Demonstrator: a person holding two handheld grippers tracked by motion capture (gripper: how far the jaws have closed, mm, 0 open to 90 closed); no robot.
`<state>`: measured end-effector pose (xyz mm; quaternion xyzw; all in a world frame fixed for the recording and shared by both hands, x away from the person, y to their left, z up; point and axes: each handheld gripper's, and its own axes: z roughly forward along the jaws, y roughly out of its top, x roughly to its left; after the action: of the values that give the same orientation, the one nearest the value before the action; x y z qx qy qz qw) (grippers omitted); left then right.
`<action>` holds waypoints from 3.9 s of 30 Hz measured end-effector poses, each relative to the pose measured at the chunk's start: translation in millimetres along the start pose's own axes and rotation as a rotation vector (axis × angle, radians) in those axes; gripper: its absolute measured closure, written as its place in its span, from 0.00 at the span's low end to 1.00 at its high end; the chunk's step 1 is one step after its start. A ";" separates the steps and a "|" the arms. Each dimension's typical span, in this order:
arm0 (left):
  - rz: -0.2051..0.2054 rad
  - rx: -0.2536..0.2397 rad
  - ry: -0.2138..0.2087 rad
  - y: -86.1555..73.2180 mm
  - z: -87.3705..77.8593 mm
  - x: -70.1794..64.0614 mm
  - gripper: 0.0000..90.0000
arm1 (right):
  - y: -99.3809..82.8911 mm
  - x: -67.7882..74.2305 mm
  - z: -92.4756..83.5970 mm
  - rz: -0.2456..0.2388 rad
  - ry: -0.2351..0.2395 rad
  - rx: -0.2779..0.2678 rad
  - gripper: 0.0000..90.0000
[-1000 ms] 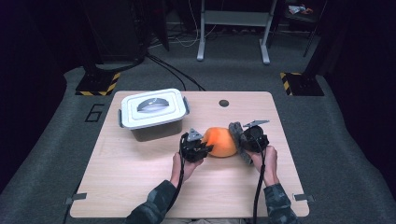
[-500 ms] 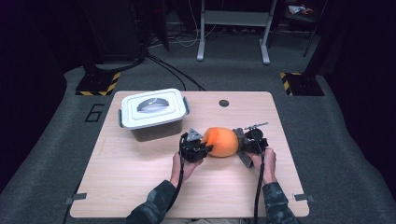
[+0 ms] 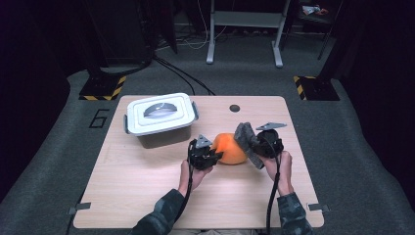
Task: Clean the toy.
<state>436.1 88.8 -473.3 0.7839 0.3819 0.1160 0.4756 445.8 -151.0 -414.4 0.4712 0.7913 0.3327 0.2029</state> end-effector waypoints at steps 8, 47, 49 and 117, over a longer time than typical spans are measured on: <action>0.057 0.017 0.038 -3.4 -0.2 2.5 0.59 | 0.4 2.9 18.6 -0.015 -0.017 0.031 0.82; 0.006 -0.006 -0.003 4.5 -1.4 -8.0 0.91 | 20.0 43.1 -3.6 -0.133 0.029 -0.028 0.83; 0.003 0.001 -0.002 3.2 -0.5 -5.2 0.91 | 19.3 45.1 2.8 -0.138 0.018 -0.026 0.83; -0.020 -0.007 -0.001 -2.5 2.3 3.1 0.90 | 19.8 26.1 7.6 -0.116 0.026 0.011 0.82</action>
<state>438.3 90.2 -477.1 0.7784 0.3891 0.1122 0.4797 450.3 -118.8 -405.7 0.4213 0.8217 0.3221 0.2090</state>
